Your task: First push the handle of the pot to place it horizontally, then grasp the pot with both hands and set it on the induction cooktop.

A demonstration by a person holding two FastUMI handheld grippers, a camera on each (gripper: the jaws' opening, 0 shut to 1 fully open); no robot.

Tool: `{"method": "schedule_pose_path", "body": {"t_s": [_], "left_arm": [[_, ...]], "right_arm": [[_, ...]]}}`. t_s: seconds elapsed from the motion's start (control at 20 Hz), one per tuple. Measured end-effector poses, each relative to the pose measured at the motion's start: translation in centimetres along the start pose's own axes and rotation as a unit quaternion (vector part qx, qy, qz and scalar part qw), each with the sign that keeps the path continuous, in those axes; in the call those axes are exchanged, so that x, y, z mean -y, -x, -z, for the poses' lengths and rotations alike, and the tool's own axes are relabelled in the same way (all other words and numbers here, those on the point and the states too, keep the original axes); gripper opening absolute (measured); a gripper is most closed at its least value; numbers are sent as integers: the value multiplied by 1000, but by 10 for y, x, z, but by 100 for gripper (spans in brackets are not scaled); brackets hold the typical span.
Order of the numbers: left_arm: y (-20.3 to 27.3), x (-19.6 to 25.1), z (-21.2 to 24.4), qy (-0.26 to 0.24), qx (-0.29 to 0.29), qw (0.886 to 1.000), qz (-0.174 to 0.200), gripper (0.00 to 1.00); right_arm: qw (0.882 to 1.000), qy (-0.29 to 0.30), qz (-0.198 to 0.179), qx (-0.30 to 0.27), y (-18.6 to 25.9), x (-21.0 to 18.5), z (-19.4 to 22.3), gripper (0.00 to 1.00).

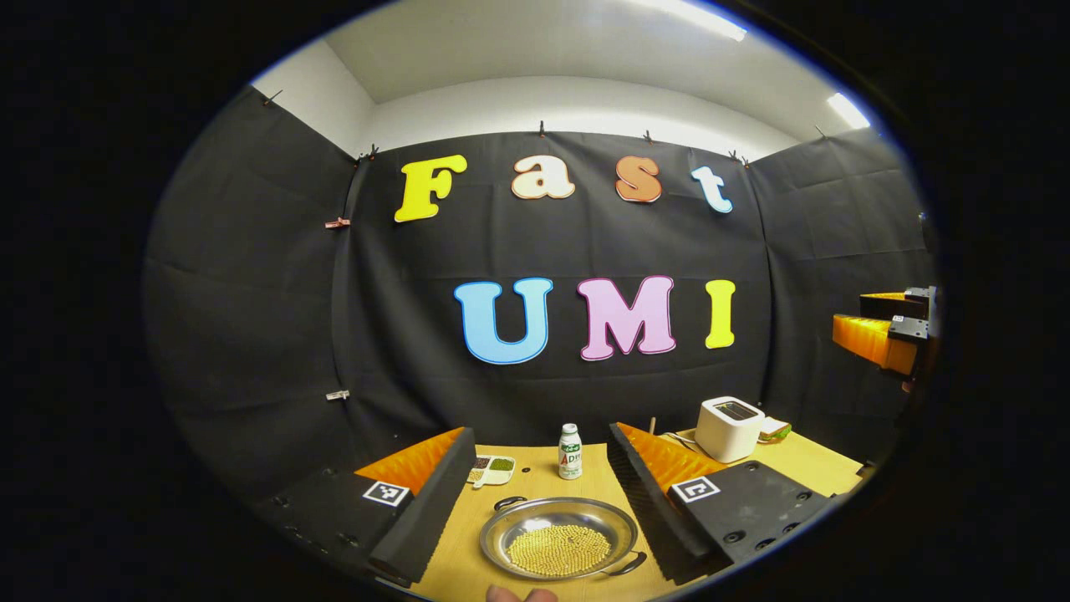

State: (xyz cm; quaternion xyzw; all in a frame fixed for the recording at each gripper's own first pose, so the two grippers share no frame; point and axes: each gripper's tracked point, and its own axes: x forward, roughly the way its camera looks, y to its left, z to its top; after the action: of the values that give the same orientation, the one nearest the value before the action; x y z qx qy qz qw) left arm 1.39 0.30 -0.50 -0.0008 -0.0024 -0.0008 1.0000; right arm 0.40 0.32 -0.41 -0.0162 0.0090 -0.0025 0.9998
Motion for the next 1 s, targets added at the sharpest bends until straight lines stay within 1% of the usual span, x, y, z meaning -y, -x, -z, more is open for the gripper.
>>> {"method": "schedule_pose_path", "body": {"t_s": [0.25, 0.3, 0.35, 0.4, 0.45, 0.55, 0.6, 0.65, 0.75, 0.8, 0.9, 1.0], "left_arm": [[-2, -1, -1, 1, 4, 1000, 2, 98], [-2, -2, -1, 1, 5, 1000, 2, 98], [-3, -1, -1, 0, 5, 1000, 5, 98], [-4, -1, -1, 0, 7, 1000, 5, 97], [-4, 0, -1, -1, 7, 1000, 8, 93], [-4, 4, -3, 3, 10, 1000, 18, 79], [-5, 12, -3, 6, 10, 999, 35, 61], [-5, 24, -2, 8, 4, 998, 61, 42], [-2, 35, 3, 0, -4, 995, 99, 6], [0, 40, 3, -7, -3, 994, 111, 5], [1, 43, 7, -17, -8, 992, 122, 5], [-1, 50, 21, -14, -33, 990, 138, 5]], "right_arm": [[1000, 7, 4, 0, 1, 0, 1, 97], [1000, 7, 5, 0, 1, 0, 1, 99], [1000, 7, 6, 0, 1, 0, 1, 98], [1000, 8, 6, -1, 1, -1, 1, 97], [1000, 8, 6, -1, 1, -1, 1, 97], [1000, 11, 5, -1, 0, -1, 2, 98], [1000, 13, 6, 0, 0, -1, 2, 97], [1000, 15, 7, 0, -1, 0, 1, 97], [1000, 13, 7, 1, -1, -1, 0, 98], [1000, 10, 8, 0, -2, -1, 2, 97], [1000, 3, 8, -5, -1, -1, 5, 97], [1000, 6, 9, -7, -3, 1, 8, 98]]}}
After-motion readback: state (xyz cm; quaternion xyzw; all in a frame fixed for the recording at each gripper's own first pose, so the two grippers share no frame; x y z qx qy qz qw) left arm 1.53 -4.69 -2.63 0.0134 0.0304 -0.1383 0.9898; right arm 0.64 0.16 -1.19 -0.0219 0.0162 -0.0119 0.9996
